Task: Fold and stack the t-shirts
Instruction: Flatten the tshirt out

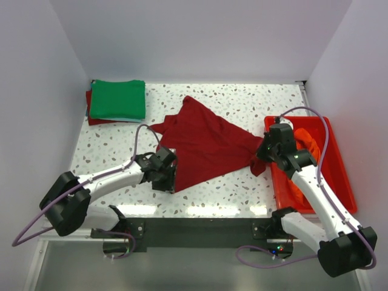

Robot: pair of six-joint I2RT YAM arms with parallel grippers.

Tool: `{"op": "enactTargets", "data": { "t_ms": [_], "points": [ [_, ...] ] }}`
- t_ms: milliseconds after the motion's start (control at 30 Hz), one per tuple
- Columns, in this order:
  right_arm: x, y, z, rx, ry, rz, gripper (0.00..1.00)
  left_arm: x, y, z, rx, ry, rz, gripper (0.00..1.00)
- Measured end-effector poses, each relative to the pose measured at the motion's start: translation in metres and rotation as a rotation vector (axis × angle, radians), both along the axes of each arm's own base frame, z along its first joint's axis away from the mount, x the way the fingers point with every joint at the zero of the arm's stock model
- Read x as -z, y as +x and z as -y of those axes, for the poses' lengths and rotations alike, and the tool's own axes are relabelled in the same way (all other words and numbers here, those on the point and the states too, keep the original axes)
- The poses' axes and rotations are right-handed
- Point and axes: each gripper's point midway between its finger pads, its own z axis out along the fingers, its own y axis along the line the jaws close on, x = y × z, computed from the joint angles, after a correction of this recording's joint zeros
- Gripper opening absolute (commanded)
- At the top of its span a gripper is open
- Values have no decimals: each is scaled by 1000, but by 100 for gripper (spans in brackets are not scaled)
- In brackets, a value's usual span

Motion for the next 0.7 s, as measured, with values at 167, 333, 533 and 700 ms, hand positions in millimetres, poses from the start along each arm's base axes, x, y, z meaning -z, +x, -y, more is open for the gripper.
{"op": "enactTargets", "data": {
  "t_ms": [167, 333, 533, 700],
  "points": [
    [0, -1, 0, 4, 4, 1, 0, 8, -1, -1, -1, 22, -23, 46],
    [0, -1, 0, 4, 5, 2, 0, 10, 5, 7, -14, -3, -14, 46],
    [0, -1, 0, 4, 5, 2, 0, 17, 9, 19, -15, -37, -22, 26],
    [0, -1, 0, 4, 4, 2, 0, 20, 11, 23, -8, -48, -27, 0]
  ]
}}
